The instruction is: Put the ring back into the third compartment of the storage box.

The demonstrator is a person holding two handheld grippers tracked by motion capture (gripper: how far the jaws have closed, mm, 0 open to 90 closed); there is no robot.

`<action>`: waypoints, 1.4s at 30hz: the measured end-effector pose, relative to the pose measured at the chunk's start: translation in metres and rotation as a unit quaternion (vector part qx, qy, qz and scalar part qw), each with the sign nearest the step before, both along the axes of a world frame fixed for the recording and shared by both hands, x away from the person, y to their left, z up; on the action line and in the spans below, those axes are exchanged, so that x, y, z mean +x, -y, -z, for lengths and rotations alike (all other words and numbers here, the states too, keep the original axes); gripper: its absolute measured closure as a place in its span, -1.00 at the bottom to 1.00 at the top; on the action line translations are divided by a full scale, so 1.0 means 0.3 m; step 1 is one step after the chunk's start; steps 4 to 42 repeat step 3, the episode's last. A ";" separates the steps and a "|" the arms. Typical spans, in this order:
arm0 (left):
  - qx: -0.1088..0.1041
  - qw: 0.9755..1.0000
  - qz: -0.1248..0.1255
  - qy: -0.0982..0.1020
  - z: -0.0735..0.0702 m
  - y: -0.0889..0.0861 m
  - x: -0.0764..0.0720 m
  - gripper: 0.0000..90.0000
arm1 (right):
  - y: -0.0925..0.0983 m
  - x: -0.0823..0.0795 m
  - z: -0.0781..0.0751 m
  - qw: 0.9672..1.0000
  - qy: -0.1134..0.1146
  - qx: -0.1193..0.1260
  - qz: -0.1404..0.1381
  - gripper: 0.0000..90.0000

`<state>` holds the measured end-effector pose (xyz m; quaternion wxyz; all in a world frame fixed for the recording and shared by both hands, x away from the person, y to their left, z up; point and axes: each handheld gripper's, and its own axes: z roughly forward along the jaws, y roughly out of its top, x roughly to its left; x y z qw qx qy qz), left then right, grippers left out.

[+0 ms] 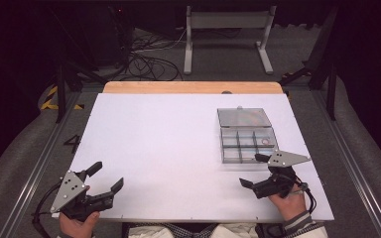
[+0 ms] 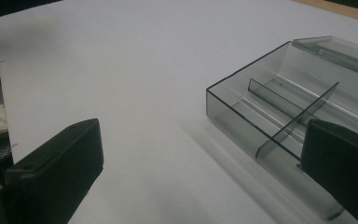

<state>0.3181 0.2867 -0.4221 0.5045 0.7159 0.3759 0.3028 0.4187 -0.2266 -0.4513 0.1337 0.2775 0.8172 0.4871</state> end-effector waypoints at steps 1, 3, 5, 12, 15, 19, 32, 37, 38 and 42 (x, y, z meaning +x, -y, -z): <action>-0.001 1.000 0.000 0.000 0.000 0.001 0.000 -0.60 | -0.002 -0.001 0.007 1.000 -0.004 0.000 -0.002 -1.00; 0.001 1.000 0.000 0.000 0.001 0.001 0.000 -0.60 | -0.008 0.000 0.014 1.000 -0.004 -0.014 -0.004 -1.00; 0.001 1.000 0.000 0.000 0.001 0.001 0.000 -0.60 | -0.008 0.000 0.014 1.000 -0.004 -0.014 -0.004 -1.00; 0.001 1.000 0.000 0.000 0.001 0.001 0.000 -0.60 | -0.008 0.000 0.014 1.000 -0.004 -0.014 -0.004 -1.00; 0.001 1.000 0.000 0.000 0.001 0.001 0.000 -0.60 | -0.008 0.000 0.014 1.000 -0.004 -0.014 -0.004 -1.00; 0.001 1.000 0.000 0.000 0.001 0.001 0.000 -0.60 | -0.008 0.000 0.014 1.000 -0.004 -0.014 -0.004 -1.00; 0.001 1.000 0.000 0.000 0.001 0.001 0.000 -0.60 | -0.008 0.000 0.014 1.000 -0.004 -0.014 -0.004 -1.00; 0.001 1.000 0.000 0.000 0.001 0.001 0.000 -0.60 | -0.008 0.000 0.014 1.000 -0.004 -0.014 -0.004 -1.00; 0.001 1.000 0.000 0.000 0.001 0.001 0.000 -0.60 | -0.008 0.000 0.014 1.000 -0.004 -0.014 -0.004 -1.00; 0.001 1.000 0.000 0.000 0.001 0.001 0.000 -0.60 | -0.008 0.000 0.014 1.000 -0.004 -0.014 -0.004 -1.00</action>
